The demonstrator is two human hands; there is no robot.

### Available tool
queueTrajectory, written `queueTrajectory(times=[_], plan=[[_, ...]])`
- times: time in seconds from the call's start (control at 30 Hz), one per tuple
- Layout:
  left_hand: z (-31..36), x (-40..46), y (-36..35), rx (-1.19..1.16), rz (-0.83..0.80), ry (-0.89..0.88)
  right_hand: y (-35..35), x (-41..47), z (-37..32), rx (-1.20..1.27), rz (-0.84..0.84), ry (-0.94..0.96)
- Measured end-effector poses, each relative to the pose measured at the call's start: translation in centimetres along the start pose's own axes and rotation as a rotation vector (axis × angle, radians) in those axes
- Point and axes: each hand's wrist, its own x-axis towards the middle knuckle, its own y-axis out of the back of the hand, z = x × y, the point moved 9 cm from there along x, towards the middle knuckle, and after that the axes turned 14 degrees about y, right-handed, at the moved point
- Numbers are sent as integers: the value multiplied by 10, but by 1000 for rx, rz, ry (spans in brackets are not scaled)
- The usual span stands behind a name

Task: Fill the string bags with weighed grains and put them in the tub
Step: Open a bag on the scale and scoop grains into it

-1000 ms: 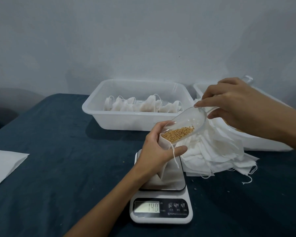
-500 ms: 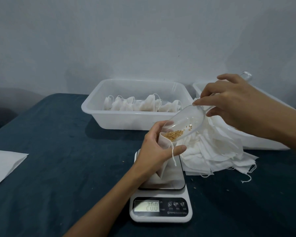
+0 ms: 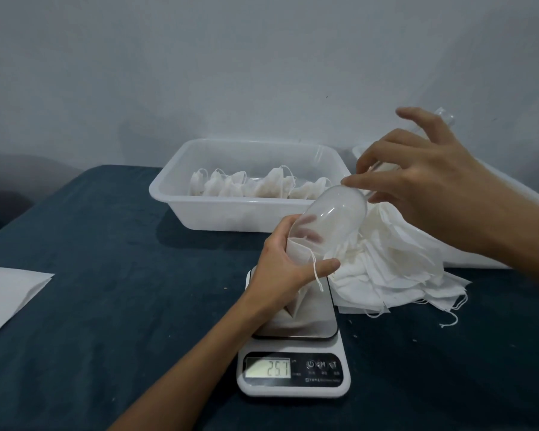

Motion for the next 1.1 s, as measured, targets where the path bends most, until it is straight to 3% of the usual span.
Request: queueTrajectory(times=[0.27,0.47,0.63,0.77,0.93,1.1], plan=[[3,-2,2,-5,8,4,4,3,0,6,15,-7],[-1,-1,4,-70,10,50,1,-5,14,60,-21,-133],[0,-1,4,-43,29,63,-22,-50,61,309,-2,-461],[-2,0,4,-47,25,69,-69,-119,108,411,12,-850],[-2,-1,3,-63,19,71,-139,-216,145,349,-209,-1254],[2,-2,4,-56,26,54,-189,-257,139,347,-565,-1312]])
